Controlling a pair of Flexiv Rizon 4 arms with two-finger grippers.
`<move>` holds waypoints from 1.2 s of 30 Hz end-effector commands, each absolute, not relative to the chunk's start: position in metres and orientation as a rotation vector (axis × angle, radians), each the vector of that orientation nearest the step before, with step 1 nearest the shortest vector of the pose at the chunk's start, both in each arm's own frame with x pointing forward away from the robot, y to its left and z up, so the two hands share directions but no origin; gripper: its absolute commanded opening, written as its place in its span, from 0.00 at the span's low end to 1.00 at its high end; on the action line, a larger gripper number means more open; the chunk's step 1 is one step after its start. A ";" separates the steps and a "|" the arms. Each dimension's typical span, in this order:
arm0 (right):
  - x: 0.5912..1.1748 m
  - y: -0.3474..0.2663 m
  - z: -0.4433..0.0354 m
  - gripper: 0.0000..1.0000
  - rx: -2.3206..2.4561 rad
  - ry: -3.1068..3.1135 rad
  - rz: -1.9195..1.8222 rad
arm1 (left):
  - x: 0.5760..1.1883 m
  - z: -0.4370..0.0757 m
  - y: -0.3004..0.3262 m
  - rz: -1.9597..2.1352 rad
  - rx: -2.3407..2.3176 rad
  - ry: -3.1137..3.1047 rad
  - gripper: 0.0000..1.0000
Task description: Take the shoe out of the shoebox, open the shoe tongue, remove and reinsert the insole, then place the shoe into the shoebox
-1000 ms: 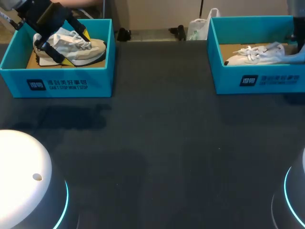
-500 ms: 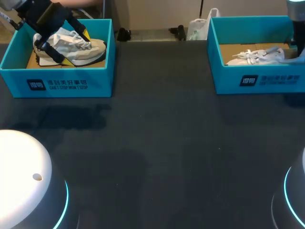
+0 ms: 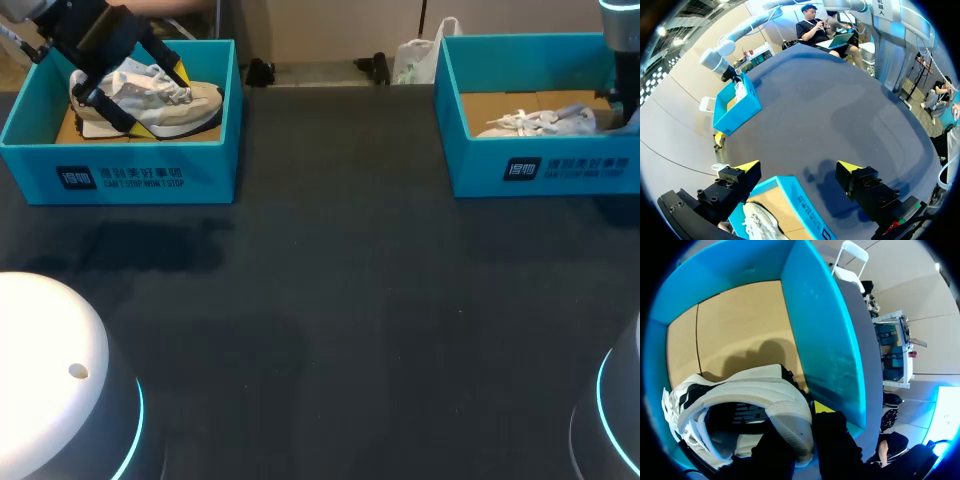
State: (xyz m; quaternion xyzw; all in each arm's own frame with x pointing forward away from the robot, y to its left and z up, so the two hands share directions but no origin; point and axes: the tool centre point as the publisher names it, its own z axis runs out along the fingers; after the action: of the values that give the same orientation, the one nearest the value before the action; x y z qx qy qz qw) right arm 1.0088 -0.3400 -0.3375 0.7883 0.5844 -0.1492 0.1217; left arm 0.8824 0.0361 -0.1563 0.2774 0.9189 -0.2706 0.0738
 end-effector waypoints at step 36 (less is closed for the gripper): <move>1.016 -0.343 -0.357 0.40 2.303 1.698 -0.413 | 0.884 -0.156 0.036 -0.810 0.835 2.762 1.00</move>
State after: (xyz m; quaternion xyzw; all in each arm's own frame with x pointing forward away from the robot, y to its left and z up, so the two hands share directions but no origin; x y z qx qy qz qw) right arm 1.0177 -0.3443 -0.3615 0.7903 0.5832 -0.1423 0.1231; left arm 0.8824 0.0361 -0.1563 0.2774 0.9189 -0.2706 0.0738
